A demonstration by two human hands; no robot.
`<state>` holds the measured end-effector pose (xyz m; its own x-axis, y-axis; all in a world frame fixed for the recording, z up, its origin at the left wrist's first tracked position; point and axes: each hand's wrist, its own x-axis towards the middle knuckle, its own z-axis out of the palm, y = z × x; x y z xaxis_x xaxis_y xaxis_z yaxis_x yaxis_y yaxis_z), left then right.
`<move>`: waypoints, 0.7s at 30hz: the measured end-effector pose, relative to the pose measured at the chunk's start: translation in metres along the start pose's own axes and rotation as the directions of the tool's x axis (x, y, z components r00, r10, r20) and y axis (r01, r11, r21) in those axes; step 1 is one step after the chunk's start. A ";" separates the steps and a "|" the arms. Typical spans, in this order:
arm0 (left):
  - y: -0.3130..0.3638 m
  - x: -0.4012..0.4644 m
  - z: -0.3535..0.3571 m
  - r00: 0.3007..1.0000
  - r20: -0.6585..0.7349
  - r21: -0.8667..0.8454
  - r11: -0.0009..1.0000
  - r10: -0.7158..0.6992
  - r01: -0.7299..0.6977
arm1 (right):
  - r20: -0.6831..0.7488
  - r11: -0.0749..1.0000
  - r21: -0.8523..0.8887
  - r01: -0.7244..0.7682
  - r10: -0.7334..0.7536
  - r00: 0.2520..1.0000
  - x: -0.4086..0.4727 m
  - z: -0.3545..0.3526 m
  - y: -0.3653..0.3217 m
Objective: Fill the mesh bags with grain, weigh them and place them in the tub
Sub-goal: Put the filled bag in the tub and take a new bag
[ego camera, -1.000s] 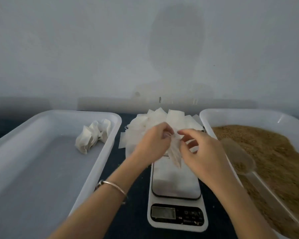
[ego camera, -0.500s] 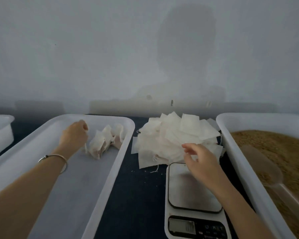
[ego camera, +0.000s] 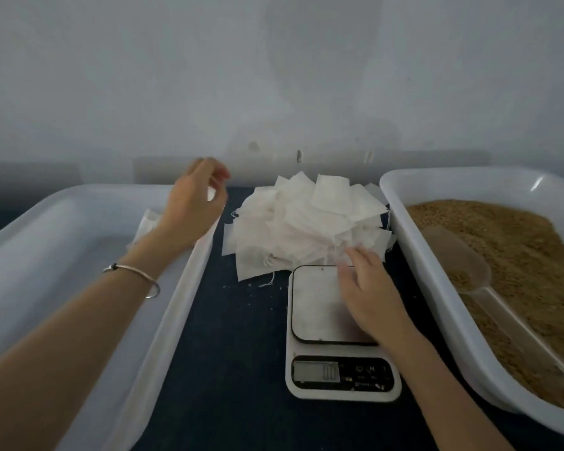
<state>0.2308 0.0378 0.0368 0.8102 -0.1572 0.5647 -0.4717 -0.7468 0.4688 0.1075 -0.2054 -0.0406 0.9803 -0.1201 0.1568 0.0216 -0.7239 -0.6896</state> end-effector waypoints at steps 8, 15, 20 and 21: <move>0.065 -0.028 0.097 0.769 0.632 0.280 0.953 -0.094 -0.113 | 0.009 0.957 -0.014 -0.291 0.291 0.957 0.081 -0.010 0.005; 0.054 -0.039 0.106 0.854 0.508 0.185 0.983 -0.113 0.020 | -0.176 0.978 -0.090 -0.188 0.170 0.970 0.086 -0.005 0.005; 0.057 -0.040 0.112 0.839 0.507 0.158 0.978 -0.198 0.135 | 0.004 0.980 -0.135 -0.146 0.148 0.989 0.087 0.002 0.001; 0.056 -0.041 0.115 0.851 0.488 0.141 0.979 -0.196 0.144 | -0.010 0.977 -0.162 -0.139 0.139 0.990 0.086 0.005 0.002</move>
<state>0.2112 -0.0723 -0.0381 0.9513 -0.3028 0.0577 -0.2961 -0.8454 0.4446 0.1932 -0.2142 -0.0322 0.9718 -0.2265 0.0664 -0.1468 -0.8004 -0.5811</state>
